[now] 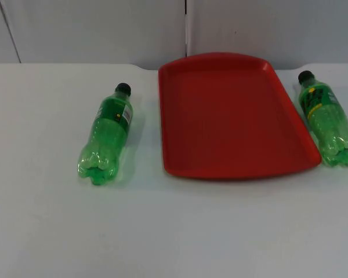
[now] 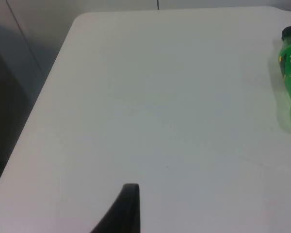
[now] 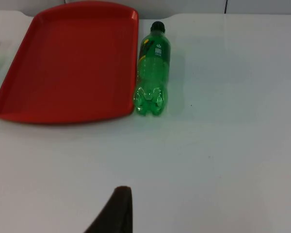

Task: Place the bottle upright on the tray.

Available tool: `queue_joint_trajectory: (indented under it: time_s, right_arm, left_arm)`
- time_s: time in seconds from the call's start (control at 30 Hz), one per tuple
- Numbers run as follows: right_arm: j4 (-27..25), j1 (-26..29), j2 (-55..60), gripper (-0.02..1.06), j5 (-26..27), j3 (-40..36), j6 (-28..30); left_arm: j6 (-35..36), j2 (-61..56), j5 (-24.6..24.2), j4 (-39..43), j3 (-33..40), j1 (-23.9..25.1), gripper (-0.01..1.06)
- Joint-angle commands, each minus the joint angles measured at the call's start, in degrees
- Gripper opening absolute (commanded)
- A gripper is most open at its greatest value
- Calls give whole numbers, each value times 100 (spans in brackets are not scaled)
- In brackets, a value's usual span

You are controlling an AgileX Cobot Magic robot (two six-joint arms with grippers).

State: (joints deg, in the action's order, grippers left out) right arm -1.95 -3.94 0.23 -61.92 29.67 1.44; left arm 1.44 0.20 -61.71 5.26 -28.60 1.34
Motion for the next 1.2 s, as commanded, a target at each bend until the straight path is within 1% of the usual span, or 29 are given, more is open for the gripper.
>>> queue_joint_trajectory:
  time_s: [0.0,1.17]
  right_arm:
    - [-9,-11,-23,105,20,-7,53]
    - [14,-11,-23,105,20,-7,53]
  left_arm:
    - [-8,-20,22,37,27,17,105]
    - [-8,-20,22,37,27,17,105]
